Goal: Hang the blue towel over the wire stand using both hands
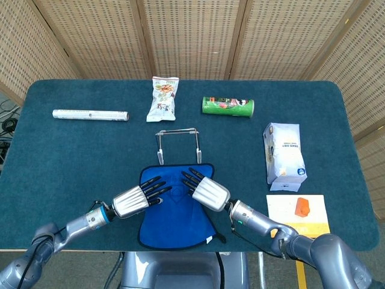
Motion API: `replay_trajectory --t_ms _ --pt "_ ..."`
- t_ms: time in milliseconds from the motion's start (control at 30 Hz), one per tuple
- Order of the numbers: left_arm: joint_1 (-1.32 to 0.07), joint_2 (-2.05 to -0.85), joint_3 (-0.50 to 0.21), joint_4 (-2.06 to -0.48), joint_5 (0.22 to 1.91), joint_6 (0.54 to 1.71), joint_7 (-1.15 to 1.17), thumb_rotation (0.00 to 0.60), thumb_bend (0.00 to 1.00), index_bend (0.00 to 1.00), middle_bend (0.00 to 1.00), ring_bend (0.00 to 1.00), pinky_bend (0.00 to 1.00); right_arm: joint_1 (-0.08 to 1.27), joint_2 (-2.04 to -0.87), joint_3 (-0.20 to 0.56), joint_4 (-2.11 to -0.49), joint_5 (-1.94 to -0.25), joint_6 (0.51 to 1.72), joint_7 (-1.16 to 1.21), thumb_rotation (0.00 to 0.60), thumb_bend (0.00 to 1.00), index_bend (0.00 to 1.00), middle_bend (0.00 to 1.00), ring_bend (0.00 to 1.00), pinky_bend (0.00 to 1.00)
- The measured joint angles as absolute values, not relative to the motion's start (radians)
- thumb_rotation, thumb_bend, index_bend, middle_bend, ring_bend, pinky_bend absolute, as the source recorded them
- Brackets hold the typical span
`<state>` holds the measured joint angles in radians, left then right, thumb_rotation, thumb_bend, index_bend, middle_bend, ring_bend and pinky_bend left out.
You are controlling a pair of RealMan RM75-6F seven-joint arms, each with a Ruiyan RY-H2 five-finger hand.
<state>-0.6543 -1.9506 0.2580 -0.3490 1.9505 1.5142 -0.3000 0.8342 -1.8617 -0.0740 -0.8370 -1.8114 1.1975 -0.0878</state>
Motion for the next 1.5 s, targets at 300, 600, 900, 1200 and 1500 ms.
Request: replay_trajectory --t_ms 300,600,900,1200,1500 --pt "-0.644 -1.957 0.257 -0.348 1.931 1.535 -0.331 0.600 0.49 0.68 0.00 0.00 0.00 0.826 -1.860 -0.073 -0.842 -1.805 1.202 -0.077 0.600 0.52 0.61 0.21 0.05 0.11" --pt "-0.635 -1.952 0.225 -0.364 1.892 1.581 -0.360 0.600 0.49 0.69 0.00 0.00 0.00 0.811 -1.831 -0.052 -0.906 -1.785 1.232 -0.066 0.600 0.52 0.62 0.21 0.05 0.11" --pt "-0.651 -1.915 0.153 -0.467 1.837 1.656 -0.386 0.600 0.49 0.69 0.00 0.00 0.00 0.791 -1.744 0.008 -1.109 -1.735 1.256 -0.100 0.600 0.52 0.62 0.21 0.05 0.11" --pt "-0.685 -1.825 0.090 -0.645 1.804 1.682 -0.358 0.600 0.49 0.70 0.00 0.00 0.00 0.779 -1.645 0.086 -1.339 -1.669 1.257 -0.174 0.600 0.52 0.62 0.21 0.05 0.11" --pt "-0.734 -1.679 0.007 -0.947 1.754 1.626 -0.274 0.600 0.49 0.70 0.00 0.00 0.00 0.787 -1.581 0.231 -1.533 -1.504 1.212 -0.254 0.600 0.52 0.62 0.21 0.05 0.11"
